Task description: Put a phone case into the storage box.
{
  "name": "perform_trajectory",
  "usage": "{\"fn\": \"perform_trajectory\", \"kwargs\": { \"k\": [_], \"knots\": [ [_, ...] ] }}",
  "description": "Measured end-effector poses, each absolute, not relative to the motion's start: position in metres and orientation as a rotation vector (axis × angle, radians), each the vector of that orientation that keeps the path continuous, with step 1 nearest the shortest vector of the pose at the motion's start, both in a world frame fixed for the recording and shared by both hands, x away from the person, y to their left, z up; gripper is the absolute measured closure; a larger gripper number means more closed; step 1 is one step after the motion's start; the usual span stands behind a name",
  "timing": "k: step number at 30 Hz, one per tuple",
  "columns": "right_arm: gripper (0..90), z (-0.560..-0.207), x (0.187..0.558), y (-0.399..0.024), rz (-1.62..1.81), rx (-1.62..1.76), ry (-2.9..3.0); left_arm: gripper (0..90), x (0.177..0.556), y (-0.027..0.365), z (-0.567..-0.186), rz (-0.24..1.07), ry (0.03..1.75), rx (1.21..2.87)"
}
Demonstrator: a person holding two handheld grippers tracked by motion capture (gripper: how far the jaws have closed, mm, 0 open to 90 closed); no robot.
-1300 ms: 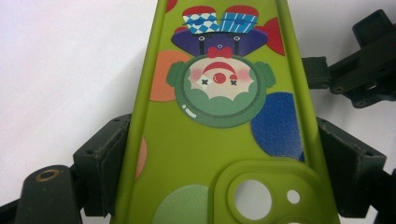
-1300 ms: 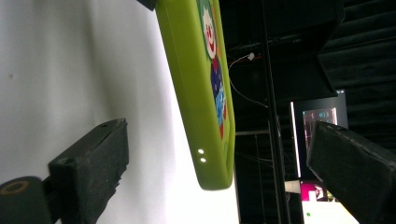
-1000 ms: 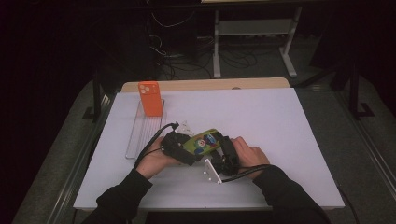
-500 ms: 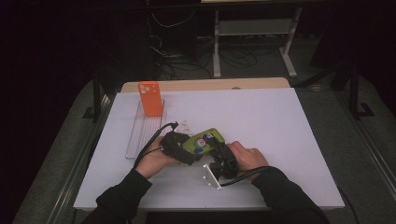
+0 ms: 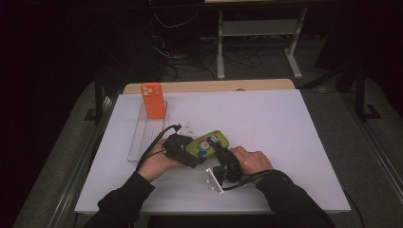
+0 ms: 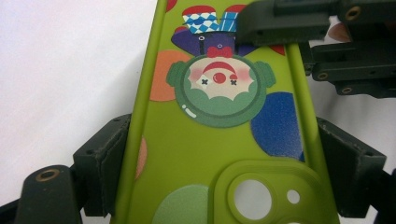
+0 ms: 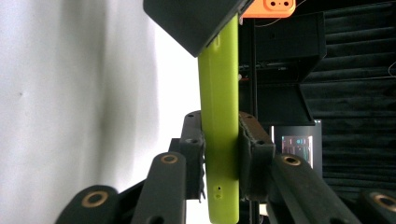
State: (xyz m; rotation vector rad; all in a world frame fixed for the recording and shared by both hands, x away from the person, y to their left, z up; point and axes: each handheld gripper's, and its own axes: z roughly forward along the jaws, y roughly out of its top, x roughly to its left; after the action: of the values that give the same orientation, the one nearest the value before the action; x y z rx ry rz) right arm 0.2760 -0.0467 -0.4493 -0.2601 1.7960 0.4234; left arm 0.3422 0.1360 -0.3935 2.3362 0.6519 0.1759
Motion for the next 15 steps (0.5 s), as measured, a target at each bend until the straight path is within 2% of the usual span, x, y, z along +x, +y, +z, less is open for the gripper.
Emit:
{"fn": "perform_trajectory", "kwargs": {
  "k": [11,13,15],
  "knots": [
    [75.9,-0.4503,0.2742,-0.0453,0.389,-0.275,1.797,12.8,0.3389,0.137,-0.3927,0.247,0.615,2.318],
    [75.9,-0.4476,0.2744,-0.0463,0.394,-0.258,1.788,2.4,0.3391,0.1372,-0.3925,0.247,0.61,2.312],
    [75.9,-0.4472,0.2748,-0.0471,0.392,-0.254,1.788,0.0,0.3395,0.1388,-0.3916,0.245,0.602,2.301]
  ]
}}
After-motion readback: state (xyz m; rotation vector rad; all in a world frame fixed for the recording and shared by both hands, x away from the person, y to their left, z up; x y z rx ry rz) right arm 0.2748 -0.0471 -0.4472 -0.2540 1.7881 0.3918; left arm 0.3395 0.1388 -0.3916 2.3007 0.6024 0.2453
